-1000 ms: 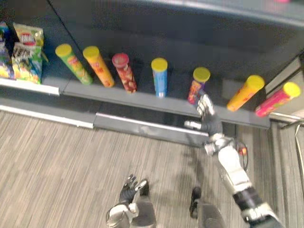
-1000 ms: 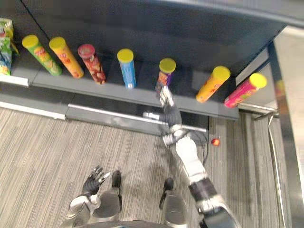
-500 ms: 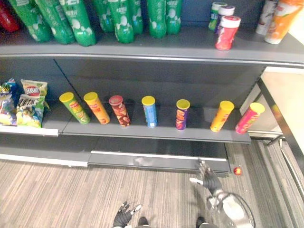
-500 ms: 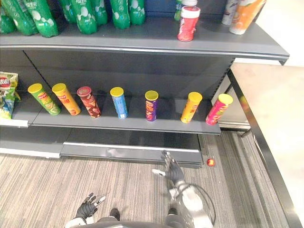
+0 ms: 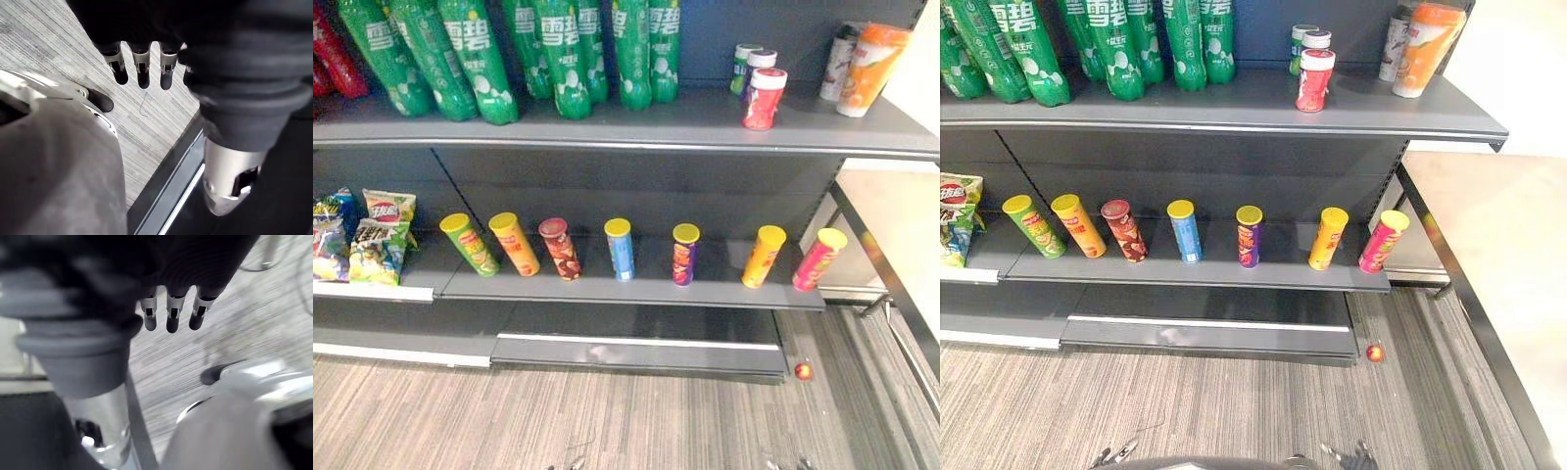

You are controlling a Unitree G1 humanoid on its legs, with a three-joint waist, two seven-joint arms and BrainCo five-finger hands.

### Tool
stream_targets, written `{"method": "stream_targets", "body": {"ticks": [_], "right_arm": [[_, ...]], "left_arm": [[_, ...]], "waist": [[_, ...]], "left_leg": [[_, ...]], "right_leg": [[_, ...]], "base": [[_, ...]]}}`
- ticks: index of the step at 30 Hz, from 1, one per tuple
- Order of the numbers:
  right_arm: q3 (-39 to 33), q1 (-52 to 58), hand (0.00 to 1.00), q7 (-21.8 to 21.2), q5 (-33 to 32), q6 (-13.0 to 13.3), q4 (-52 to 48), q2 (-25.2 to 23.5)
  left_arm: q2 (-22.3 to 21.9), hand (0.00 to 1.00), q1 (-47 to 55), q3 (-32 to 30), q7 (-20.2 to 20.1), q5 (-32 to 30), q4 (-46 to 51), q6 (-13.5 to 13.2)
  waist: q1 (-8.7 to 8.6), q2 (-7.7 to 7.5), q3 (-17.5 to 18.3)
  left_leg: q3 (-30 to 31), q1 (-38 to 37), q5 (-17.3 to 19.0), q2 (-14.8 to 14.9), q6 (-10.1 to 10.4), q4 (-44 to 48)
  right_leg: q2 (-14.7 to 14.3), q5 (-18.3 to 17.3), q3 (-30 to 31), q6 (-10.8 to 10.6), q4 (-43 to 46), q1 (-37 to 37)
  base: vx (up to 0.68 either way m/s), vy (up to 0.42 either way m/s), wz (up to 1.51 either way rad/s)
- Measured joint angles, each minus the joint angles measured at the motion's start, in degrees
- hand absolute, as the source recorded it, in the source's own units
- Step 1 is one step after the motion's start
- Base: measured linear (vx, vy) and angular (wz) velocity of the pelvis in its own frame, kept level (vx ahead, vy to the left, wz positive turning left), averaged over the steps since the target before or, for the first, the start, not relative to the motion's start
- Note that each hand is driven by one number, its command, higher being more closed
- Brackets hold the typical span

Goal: Put the gum and the chips on the shelf.

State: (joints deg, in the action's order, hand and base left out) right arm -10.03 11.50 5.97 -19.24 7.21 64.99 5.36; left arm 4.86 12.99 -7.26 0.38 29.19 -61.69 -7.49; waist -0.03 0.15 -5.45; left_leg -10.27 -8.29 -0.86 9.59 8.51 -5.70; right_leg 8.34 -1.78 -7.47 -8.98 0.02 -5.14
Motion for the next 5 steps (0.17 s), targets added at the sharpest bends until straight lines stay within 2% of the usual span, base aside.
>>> {"method": "stream_targets", "body": {"ticks": [1,5], "right_arm": [[-0.8,0.3,0.0,0.0,-0.6,-1.0,0.5,-0.1],[-1.2,1.1,0.0,0.1,-1.1,-2.0,1.2,-0.5]], "left_arm": [[0.0,0.0,0.0,0.0,0.1,0.0,-0.3,-0.1],[0.1,0.0,-0.9,-0.2,0.0,0.0,-2.1,0.1]], "waist": [[-0.02,0.08,0.1],[-0.17,0.14,0.1]], "left_leg": [[0.0,-0.1,0.1,0.0,-0.1,0.0],[0.1,-0.5,0.2,-0.1,-0.1,0.2]], "right_leg": [[0.0,0.0,0.0,0.0,-0.1,0.0],[0.0,0.0,0.0,0.0,0.0,-0.2]], "base": [[0.06,0.017,-0.03],[0.04,0.011,-0.01]]}}
